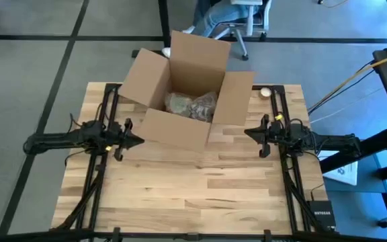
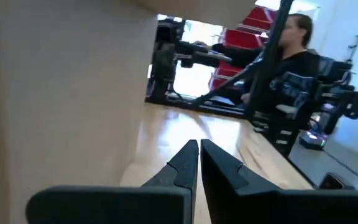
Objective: Wrap mug
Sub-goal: Return to Home Position
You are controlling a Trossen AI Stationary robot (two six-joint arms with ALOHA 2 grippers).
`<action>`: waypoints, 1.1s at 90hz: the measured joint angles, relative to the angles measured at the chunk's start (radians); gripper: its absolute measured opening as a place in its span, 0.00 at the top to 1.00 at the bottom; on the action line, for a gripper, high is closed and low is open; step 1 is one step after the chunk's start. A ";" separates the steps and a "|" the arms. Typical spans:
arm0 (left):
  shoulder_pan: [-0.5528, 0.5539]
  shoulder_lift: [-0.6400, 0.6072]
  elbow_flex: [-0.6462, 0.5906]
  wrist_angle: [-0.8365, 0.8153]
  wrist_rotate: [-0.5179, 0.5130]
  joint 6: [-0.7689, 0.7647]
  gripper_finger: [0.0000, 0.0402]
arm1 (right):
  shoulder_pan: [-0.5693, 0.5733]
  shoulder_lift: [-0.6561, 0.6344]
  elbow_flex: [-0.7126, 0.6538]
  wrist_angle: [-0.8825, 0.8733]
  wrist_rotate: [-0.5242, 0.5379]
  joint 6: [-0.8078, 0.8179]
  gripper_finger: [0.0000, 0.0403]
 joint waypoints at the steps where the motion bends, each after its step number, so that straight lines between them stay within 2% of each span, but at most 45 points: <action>1: 0.000 -0.001 0.000 0.000 0.000 0.001 1.00 | 0.000 0.000 0.000 0.000 0.000 0.000 0.99; 66: 0.000 -0.007 0.000 -0.019 -0.095 0.044 1.00 | 0.000 0.000 0.000 0.000 0.000 0.000 0.99; 99: 0.000 -0.007 0.000 -0.020 -0.098 0.043 1.00 | 0.000 0.000 0.000 0.000 0.000 0.000 0.99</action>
